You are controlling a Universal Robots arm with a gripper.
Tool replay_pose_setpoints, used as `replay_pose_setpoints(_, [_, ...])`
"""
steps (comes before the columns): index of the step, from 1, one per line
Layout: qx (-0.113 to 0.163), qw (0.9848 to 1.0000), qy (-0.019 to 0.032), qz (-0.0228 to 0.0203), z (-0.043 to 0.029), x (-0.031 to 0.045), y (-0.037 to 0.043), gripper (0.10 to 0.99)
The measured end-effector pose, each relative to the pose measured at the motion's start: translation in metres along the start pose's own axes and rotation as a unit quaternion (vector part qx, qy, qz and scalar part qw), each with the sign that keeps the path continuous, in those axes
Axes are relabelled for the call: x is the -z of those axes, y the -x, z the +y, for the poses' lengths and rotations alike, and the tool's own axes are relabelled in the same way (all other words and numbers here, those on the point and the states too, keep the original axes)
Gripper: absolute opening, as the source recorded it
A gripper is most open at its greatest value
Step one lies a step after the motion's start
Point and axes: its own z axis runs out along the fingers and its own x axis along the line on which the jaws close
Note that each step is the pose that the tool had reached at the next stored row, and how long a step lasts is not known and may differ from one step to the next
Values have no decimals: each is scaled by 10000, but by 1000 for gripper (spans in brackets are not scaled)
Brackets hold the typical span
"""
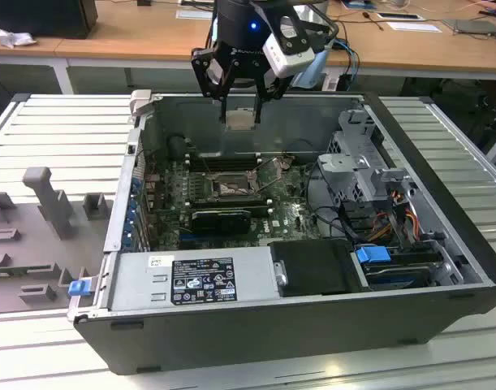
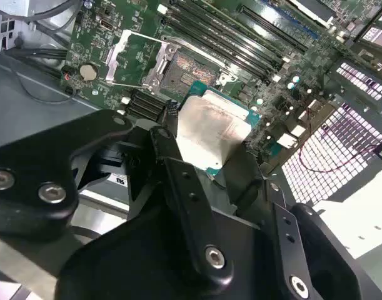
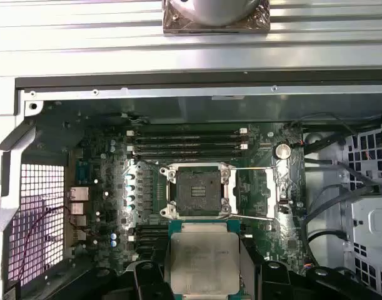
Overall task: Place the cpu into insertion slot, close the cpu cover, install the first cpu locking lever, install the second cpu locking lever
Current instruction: 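Place the cpu into insertion slot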
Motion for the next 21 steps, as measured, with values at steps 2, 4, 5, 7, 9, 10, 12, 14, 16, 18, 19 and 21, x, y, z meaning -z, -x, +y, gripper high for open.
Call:
replay_pose_setpoints(2, [-59, 10000, 1, -5, 0, 0, 0, 533])
replay_pose_setpoints(4, [-150, 9999, 2, -13, 0, 0, 0, 533])
replay_pose_setpoints(5, [-212, 9998, 4, -19, 0, 0, 0, 533])
replay_pose_setpoints(7, [-529, 9986, 10, -47, 0, -1, 0, 533])
replay_pose_setpoints(9, [-684, 9976, 13, -61, 0, -2, 0, 533])
replay_pose_setpoints(10, [-707, 9975, 14, -63, -1, -11, 1, 533])
replay_pose_setpoints(12, [-709, 9975, 13, -63, -3, -27, 1, 533])
replay_pose_setpoints(14, [-736, 9973, 12, -62, -5, -49, 1, 533])
replay_pose_setpoints(16, [-1087, 9940, 21, -95, -4, -52, 1, 533])
replay_pose_setpoints(18, [-1328, 9911, 25, -116, -5, -52, 1, 533])
replay_pose_setpoints(19, [-1404, 9900, 27, -123, -5, -52, 1, 533])
replay_pose_setpoints(21, [-1654, 9861, 31, -145, -5, -53, 1, 533])
